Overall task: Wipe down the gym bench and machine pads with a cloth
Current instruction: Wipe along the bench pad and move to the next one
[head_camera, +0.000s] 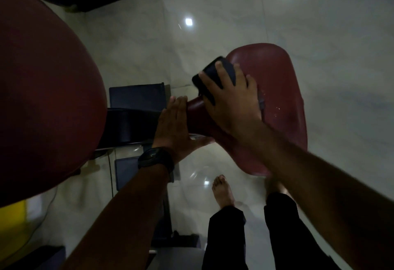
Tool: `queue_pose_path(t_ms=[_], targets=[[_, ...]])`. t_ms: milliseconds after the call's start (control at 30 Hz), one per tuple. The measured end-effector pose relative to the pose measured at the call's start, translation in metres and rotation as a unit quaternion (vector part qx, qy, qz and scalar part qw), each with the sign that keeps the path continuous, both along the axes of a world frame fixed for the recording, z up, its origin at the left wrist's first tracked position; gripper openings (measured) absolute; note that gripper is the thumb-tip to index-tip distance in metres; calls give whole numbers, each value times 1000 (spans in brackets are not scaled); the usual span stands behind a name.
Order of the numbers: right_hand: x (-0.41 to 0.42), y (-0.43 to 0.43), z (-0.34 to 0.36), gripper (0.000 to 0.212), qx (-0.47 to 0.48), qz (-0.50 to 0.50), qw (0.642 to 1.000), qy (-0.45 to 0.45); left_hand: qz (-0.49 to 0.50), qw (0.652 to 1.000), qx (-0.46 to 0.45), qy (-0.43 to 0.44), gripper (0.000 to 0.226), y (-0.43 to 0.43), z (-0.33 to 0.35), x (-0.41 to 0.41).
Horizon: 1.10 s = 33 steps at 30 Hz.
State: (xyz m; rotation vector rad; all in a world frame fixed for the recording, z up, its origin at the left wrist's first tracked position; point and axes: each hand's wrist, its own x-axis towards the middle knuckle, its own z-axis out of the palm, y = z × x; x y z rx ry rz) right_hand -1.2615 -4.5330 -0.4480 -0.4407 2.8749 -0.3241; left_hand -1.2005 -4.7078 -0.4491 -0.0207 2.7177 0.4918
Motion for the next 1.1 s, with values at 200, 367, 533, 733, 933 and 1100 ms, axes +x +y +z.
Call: queue_pose_path(t_ms=[200,367,533,733,933,1100], targets=[[74,0,-3,63,-5,-157,987,28,-5,1000,8,22,129,2,-3,7],[104,4,-8,71,-7,-125,992,30,26,999,13,39,100,8,2,8],[63,8,1,64,-4,-122,993,-2,94,992,26,74,85,25,-4,5],[171,8,-14,82,18,-185,982,37,182,976,59,108,66,39,-4,2],[72,-3,-8,67,-25,-148,988,21,241,961,0,137,77,46,-28,-18],[136,10,-14,78,30,-135,988,62,256,947,14,193,63,49,-28,-18]])
